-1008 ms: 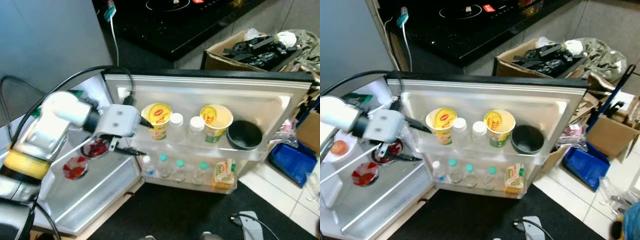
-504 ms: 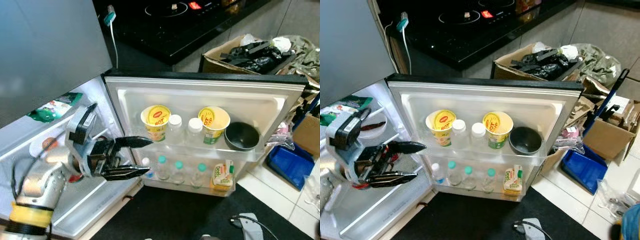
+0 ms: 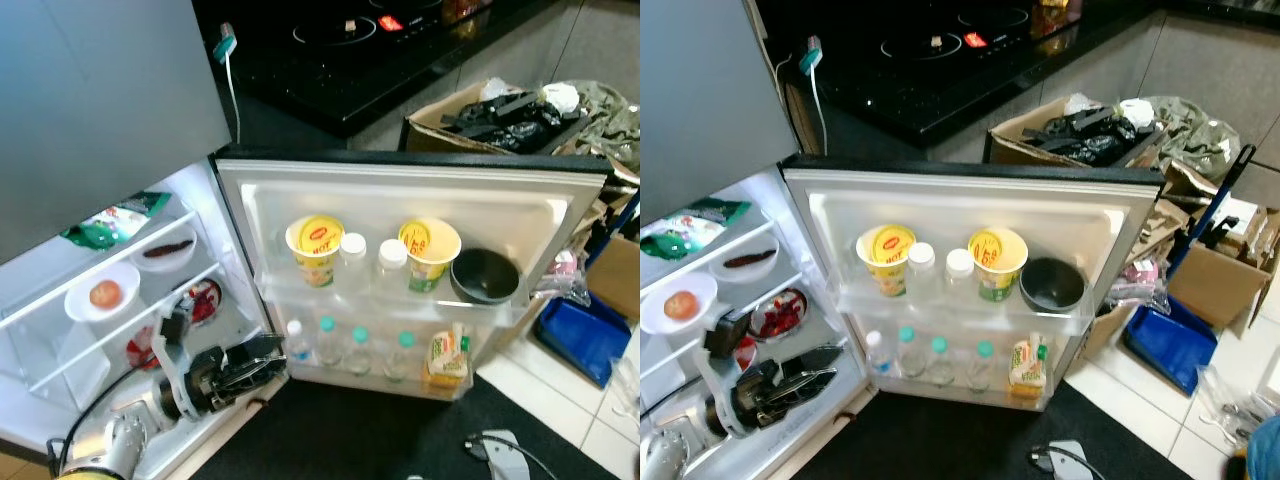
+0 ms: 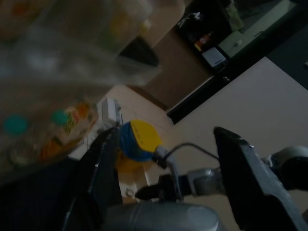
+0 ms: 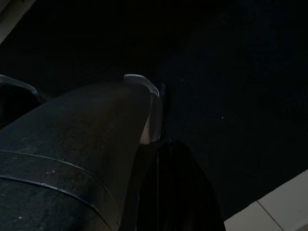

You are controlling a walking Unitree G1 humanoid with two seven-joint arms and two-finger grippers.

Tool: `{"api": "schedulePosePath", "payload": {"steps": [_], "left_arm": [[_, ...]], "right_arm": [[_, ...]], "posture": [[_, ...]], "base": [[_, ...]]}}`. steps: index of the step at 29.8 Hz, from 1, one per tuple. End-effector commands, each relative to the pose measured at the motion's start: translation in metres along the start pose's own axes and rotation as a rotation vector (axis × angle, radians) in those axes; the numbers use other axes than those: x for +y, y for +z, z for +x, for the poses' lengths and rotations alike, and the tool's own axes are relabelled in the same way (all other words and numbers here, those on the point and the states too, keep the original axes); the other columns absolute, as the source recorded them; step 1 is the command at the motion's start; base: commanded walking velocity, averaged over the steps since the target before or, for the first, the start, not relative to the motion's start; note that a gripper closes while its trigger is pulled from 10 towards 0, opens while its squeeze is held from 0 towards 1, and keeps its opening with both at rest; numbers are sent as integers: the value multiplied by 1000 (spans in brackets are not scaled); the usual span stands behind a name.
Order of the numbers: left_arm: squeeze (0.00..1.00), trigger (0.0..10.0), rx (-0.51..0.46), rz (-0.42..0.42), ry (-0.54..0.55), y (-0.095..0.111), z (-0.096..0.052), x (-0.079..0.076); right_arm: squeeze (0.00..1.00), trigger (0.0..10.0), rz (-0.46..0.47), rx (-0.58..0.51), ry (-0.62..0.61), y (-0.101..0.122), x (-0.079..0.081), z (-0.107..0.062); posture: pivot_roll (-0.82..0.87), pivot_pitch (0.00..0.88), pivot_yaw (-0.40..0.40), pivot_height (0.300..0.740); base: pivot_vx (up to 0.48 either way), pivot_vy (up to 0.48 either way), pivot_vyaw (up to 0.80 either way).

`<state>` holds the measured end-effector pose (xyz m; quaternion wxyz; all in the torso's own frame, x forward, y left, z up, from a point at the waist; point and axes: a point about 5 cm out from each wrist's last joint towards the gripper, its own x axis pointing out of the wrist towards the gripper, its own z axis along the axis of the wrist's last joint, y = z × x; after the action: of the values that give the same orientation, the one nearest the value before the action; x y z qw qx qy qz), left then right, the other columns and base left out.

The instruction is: Restocking fridge

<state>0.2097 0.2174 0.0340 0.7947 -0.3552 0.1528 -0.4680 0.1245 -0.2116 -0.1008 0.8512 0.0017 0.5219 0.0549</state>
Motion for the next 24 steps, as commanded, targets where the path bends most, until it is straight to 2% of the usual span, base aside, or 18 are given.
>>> {"api": "schedulePosePath", "payload": {"steps": [1,3,4,5,7,8,9,11,12,13,14,15,19,22,23,24], "left_arm": [[0,10000,28,-65,257,-32,-13,20],[0,10000,28,-65,257,-32,-13,20],[0,10000,49,-106,410,-51,-18,30],[0,10000,49,-106,410,-51,-18,30],[0,10000,67,-164,704,-83,-28,40],[0,10000,61,-181,783,-91,-31,42],[0,10000,61,-181,783,-91,-31,42],[0,10000,85,-173,976,-103,-43,45],[0,10000,85,-173,976,-103,-43,45],[0,10000,90,-183,1062,-108,-50,45],[0,10000,90,-183,1062,-108,-50,45],[0,10000,103,-190,1124,-113,-56,45],[0,10000,131,-188,1160,-119,-59,44],[0,10000,203,-164,1203,-128,-60,42],[0,10000,203,-164,1203,-128,-60,42],[0,10000,251,-132,1217,-131,-56,42]], "right_arm": [[0,10000,-12,61,-3,-13,1,-2],[0,10000,-12,61,-3,-13,1,-2],[0,10000,-16,64,-14,-12,0,-1],[0,10000,-16,64,-14,-12,0,-1],[0,10000,-23,56,-23,-6,-3,-1],[0,10000,-24,52,-25,-4,-5,-1],[0,10000,-24,52,-25,-4,-5,-1],[0,10000,-30,43,-39,2,-9,-1],[0,10000,-30,43,-39,2,-9,-1],[0,10000,-28,37,-51,4,-12,-1],[0,10000,-28,37,-51,4,-12,-1],[0,10000,-19,28,-71,7,-17,-2],[0,10000,-11,21,-95,9,-22,-3],[0,10000,22,2,-159,13,-36,-7],[0,10000,22,2,-159,13,-36,-7],[0,10000,42,-4,-193,13,-44,-10]], "posture": [[-19,41,41,740],[-19,41,41,740],[-15,32,32,740],[-15,32,32,740],[-13,16,16,740],[-13,11,12,740],[-13,11,12,740],[-12,0,0,740],[-12,0,0,740],[-11,0,-5,740],[-11,0,-5,740],[-12,0,-8,740],[-12,0,-10,740],[-14,4,-13,740],[-14,4,-13,740],[-14,13,-15,740]], "base": [[0,0,0],[0,0,0],[0,0,0],[0,0,0],[0,0,0],[0,0,0],[0,0,0],[0,0,0],[0,0,0],[0,0,0],[0,0,0],[0,0,0],[0,0,0],[0,0,0],[0,0,0],[0,0,0]]}}
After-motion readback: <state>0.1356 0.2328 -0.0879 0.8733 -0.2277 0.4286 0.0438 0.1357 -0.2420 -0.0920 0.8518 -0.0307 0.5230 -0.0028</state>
